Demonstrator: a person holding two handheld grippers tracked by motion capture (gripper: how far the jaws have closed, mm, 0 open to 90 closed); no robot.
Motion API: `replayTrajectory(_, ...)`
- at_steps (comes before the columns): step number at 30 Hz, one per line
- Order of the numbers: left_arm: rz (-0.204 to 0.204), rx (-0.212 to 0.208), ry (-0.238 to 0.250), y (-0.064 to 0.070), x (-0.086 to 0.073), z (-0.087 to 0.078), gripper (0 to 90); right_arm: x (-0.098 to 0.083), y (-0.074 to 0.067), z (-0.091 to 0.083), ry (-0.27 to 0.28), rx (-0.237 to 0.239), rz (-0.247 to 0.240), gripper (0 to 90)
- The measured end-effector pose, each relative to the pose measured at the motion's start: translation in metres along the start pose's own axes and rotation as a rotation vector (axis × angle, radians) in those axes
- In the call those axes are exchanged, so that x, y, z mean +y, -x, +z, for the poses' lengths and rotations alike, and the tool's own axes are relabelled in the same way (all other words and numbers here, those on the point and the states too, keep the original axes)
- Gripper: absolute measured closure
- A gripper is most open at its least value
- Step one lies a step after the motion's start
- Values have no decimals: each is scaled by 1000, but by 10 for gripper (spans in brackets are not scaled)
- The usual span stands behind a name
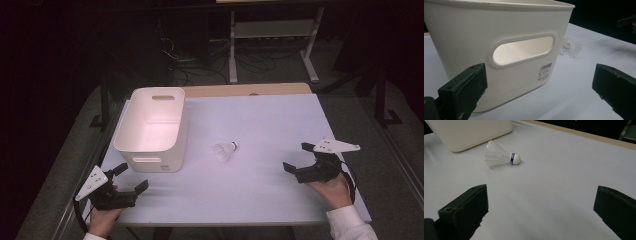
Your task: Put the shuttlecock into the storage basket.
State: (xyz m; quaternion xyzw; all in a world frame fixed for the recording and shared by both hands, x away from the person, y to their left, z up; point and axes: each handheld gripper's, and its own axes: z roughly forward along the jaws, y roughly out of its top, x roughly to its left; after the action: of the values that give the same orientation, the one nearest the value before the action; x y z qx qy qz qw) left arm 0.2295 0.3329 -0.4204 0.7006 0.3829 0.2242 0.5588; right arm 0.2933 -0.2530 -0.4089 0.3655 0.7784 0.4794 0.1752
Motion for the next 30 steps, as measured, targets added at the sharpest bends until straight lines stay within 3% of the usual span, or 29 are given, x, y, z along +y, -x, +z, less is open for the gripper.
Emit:
replayTrajectory(21,-11,-2,6,2,-1,-3,0,26,-10,23,-97,31,-60,0)
replayTrajectory(30,2,-4,4,1,-1,-3,0,32,-16,32,-133,42,-88,0)
